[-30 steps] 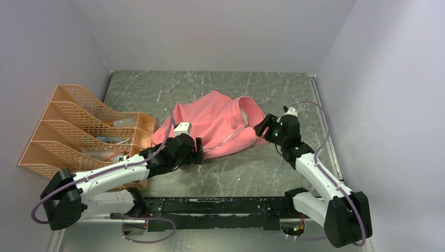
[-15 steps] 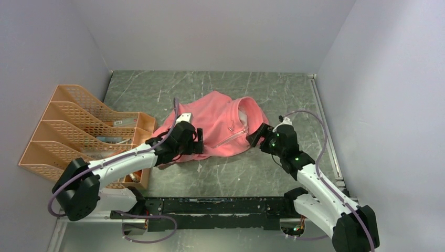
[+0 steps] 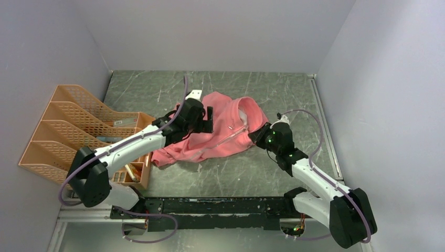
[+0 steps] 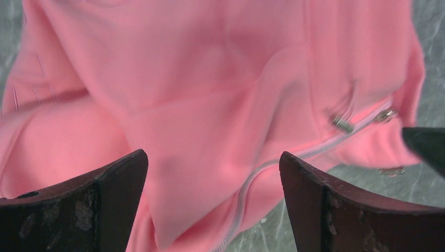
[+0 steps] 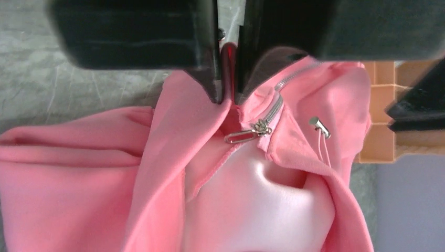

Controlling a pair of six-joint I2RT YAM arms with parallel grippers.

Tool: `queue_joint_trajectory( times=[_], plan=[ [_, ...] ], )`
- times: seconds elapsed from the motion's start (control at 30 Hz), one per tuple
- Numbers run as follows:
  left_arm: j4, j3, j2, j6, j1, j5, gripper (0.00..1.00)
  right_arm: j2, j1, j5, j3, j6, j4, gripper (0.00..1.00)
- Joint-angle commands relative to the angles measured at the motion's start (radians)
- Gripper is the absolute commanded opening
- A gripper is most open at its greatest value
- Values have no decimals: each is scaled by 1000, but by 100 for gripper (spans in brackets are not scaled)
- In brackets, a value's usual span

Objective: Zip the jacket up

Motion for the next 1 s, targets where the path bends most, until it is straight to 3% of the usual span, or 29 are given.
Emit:
queue_joint_trajectory(
  times=[0.0, 0.2, 0.43, 0.73, 0.97],
  plan=[
    [-19, 127, 84, 83, 8, -36, 100, 21, 5, 7, 13, 14, 83, 3],
    [52, 280, 225, 162, 8, 86, 100, -6, 5, 8, 29, -23, 69, 0],
    [28, 527, 407, 187, 8, 186, 100, -34, 5, 3, 17, -56, 63, 0],
    [11, 685, 535, 196, 8, 228, 100, -42, 4, -5, -8, -71, 72, 0],
    [-81, 813, 674, 217, 8, 205, 78, -3, 4, 14, 23, -96, 70, 0]
  ],
)
